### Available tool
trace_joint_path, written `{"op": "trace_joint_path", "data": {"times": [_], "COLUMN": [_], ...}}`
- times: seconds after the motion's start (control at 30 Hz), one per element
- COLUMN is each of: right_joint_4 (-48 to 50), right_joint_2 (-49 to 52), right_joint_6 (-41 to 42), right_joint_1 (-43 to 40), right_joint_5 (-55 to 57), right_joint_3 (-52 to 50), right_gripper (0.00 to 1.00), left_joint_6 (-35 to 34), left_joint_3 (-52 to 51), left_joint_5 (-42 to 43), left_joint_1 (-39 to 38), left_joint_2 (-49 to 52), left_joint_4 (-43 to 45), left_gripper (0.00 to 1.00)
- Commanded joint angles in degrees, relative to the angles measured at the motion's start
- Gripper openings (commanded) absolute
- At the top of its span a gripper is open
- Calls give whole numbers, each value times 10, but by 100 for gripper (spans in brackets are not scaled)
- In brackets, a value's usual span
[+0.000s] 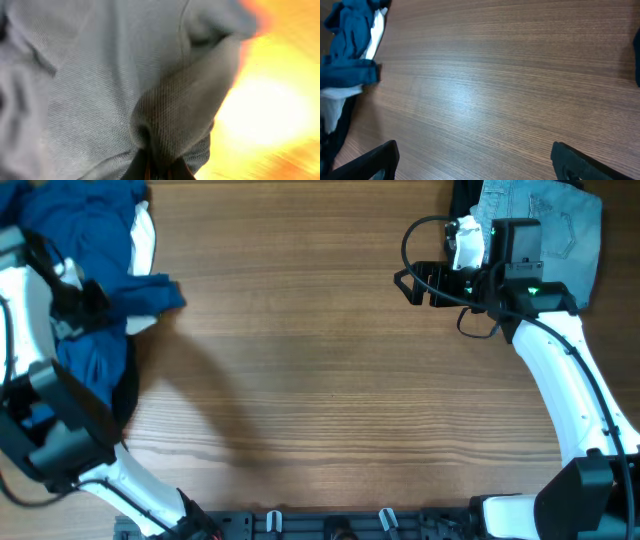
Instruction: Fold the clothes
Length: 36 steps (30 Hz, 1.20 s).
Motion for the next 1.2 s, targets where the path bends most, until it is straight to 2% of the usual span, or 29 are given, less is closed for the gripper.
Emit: {"op": "trace_joint_path", "data": {"times": [0.0,0.03,0.1,0.13,0.33,0.47,0.6,0.7,0.8,0.93,1.03,1.1,1.17], "right_joint_4": [0,-1,-5,-7,-15,-12,-16,-16,-38,-79,-86,-85,-83], "right_joint_2": [8,8,8,8,8,7,-18,-58,-97,-107,-106,-106,-106], "right_joint_6": [0,0,0,0,0,0,0,15,29,26,11,13,13], "right_joint_1": [2,2,2,2,2,2,-14,-54,-116,-161,-162,-162,-162], "right_joint_5": [-10,-10,-10,-10,-10,-10,-12,-12,-12,-26,-22,-22,-22], "right_joint_3": [12,12,12,12,12,14,28,33,33,33,33,33,33], "right_gripper": [97,97,97,97,97,96,94,95,95,95,96,96,96], "left_joint_6": [-10,-10,-10,-9,-8,-8,-13,-40,-74,-75,-74,-74,-68], "left_joint_3": [49,49,49,49,47,47,47,47,47,47,47,47,48], "left_joint_5": [53,47,45,41,42,153,163,156,103,45,45,45,40], "left_joint_1": [-22,-23,-23,-23,-23,-58,-243,-387,-537,-618,-621,-621,-615], "left_joint_2": [-98,-110,-113,-112,-108,-115,-120,-120,-104,-49,-16,-5,-5], "left_joint_4": [-7,-7,-7,-8,-16,-23,-6,45,121,165,196,229,275], "left_gripper": [4,12,18,4,4,4,4,4,4,4,8,18,41]}}
